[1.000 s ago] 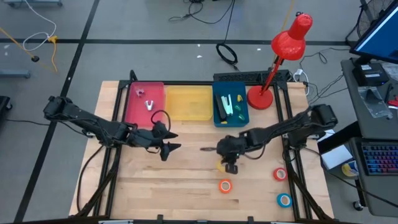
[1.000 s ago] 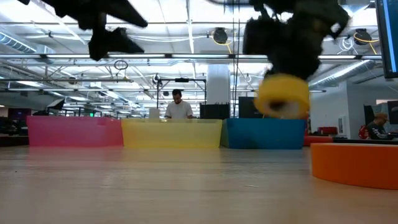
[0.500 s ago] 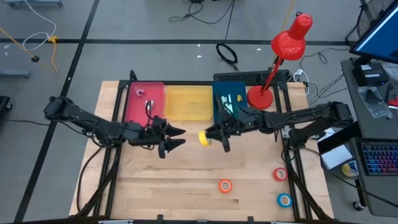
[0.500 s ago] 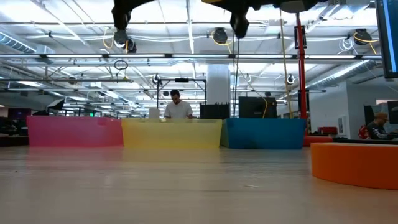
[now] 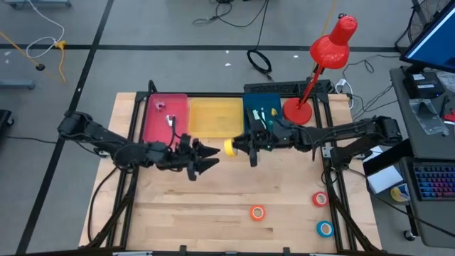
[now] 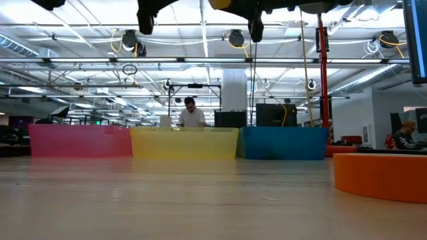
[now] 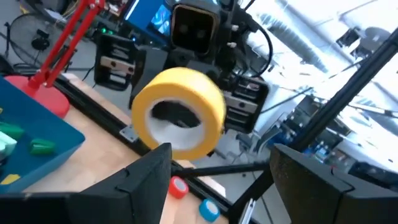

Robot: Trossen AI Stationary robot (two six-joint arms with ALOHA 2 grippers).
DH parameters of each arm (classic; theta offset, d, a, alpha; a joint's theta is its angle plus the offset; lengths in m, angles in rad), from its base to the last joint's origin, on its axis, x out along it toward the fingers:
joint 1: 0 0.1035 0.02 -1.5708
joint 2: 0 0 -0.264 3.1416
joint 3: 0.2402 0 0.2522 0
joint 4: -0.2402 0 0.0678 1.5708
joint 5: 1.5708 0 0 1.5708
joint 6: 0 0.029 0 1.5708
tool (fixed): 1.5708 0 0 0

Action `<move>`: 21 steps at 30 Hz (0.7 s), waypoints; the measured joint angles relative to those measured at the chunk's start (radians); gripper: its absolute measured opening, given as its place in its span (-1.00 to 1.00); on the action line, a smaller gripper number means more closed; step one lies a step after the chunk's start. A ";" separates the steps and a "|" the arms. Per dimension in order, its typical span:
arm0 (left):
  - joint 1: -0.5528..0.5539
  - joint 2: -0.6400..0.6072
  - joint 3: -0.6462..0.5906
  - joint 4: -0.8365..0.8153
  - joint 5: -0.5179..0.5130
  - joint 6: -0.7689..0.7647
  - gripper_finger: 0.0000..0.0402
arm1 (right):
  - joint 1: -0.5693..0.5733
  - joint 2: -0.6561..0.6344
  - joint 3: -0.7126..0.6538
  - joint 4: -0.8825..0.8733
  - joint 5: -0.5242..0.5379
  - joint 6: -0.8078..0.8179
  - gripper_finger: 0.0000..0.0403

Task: Pick and place Stapler, Stapler remover, tape
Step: Put the yellow tape into the yellow bin

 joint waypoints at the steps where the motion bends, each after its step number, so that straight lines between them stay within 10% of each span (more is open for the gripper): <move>1: 0.004 0.008 0.000 0.017 0.000 -0.003 0.35 | 0.000 0.000 0.000 0.004 0.000 0.005 -0.85; 21: 0.082 0.084 0.100 -0.146 0.120 -0.098 0.17 | -0.004 0.136 0.000 0.104 -0.006 0.077 -0.85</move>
